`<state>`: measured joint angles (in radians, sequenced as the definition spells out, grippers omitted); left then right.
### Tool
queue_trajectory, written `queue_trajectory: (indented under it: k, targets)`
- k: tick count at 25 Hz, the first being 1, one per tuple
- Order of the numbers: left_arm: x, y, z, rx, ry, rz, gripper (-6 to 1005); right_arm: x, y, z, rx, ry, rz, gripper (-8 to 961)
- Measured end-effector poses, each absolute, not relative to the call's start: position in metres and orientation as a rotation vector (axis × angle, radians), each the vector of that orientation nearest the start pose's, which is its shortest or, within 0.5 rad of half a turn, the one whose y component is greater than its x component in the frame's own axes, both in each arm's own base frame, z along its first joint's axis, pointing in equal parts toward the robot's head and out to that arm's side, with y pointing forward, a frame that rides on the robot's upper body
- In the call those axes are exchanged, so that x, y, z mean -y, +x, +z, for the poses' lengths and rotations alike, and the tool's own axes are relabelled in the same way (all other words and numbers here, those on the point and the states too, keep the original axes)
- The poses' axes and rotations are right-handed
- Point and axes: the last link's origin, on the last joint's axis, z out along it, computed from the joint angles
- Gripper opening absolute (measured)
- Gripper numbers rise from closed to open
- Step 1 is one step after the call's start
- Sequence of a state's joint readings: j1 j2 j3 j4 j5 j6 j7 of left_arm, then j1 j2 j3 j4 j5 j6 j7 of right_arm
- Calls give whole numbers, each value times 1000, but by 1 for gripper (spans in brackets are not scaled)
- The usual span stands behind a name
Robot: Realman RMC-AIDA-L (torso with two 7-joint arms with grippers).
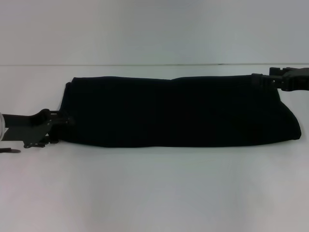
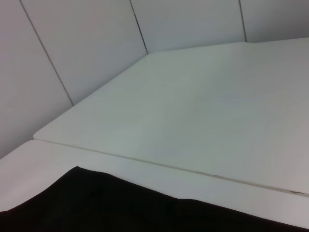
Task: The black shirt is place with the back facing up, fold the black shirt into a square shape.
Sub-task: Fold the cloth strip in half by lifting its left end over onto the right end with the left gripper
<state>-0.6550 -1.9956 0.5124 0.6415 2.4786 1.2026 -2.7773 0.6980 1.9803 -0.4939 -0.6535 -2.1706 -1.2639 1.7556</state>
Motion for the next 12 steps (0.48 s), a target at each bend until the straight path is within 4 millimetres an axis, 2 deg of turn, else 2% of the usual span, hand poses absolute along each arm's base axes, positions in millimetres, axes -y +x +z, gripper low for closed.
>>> queue_trajectory:
  k: [2,8,12]
  targets:
    - [-384,-324,42,-2799,2138,603,782,-415,271,65,-978,-2327,547,837]
    - [-385,-325,38,-2735,2214,653,684,-415,271,65,-976,-2325,544,835]
    - [-384,-328,36,-2745,2213,652,534,-414,272,64,-981,-2324,544,835]
